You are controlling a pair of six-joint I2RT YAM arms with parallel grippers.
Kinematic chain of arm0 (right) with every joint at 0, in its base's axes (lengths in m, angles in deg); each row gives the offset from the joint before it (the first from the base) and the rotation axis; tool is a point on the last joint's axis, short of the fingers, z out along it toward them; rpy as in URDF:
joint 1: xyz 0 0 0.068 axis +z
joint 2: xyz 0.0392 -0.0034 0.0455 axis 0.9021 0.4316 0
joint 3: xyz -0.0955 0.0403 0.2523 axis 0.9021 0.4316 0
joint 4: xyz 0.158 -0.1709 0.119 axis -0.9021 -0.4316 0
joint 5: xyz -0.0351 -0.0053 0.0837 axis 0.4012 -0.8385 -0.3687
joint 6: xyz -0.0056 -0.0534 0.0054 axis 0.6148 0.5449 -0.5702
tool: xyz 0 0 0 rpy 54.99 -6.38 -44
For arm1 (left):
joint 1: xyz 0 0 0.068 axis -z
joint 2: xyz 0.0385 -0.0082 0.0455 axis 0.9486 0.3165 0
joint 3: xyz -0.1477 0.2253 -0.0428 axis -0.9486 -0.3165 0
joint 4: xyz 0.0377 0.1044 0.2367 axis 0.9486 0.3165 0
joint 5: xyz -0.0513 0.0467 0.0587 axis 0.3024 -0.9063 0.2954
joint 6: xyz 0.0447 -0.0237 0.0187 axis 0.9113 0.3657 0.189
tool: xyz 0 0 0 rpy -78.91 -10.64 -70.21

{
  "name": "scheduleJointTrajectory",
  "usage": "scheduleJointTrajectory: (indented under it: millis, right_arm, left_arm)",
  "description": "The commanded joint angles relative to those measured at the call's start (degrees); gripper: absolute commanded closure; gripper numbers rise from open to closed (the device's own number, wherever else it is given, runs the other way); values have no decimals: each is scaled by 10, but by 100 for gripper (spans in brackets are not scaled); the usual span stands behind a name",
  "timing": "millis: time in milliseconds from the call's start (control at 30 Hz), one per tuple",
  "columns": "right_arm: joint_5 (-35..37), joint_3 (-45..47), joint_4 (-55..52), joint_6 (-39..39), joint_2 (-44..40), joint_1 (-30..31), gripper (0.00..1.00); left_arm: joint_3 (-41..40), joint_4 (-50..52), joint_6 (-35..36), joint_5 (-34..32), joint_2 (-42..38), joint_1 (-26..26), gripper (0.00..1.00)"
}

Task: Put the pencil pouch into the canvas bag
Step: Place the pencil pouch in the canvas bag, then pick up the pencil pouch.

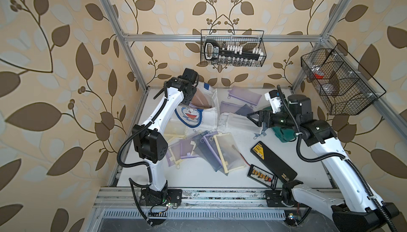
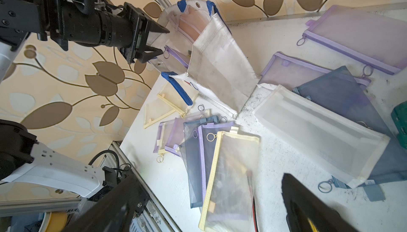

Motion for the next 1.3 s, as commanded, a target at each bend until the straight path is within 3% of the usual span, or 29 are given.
scheduleJointTrajectory:
  millis: [0,267,367,467,633,767,967,1133,1267]
  right_arm:
    - [-4,24,-8,5,3,-5,0]
    - [-77,130,28,-16,24,-32,0]
    - [-112,170,52,-27,38,-38,0]
    - [-134,203,85,-41,53,-39,0]
    - [-166,254,136,-50,96,-39,1]
    - [-189,288,174,-48,138,-38,2]
    - [-212,310,220,-45,201,-38,5]
    - [-225,316,257,-51,245,-30,8]
    - [-209,304,261,-43,273,-7,10]
  left_arm:
    - [47,15,77,32,-36,-1,35]
    - [-172,-62,246,203,-212,21,9]
    - [-232,-48,325,238,-280,77,7]
    - [-309,-60,354,254,-334,170,6]
    - [-495,-172,296,272,-394,256,13]
    - [-594,-293,263,280,-384,305,25]
    - [-608,-369,263,259,-305,327,49]
    - [-620,-399,213,194,-267,327,54]
    - [-645,-437,209,177,-253,326,52]
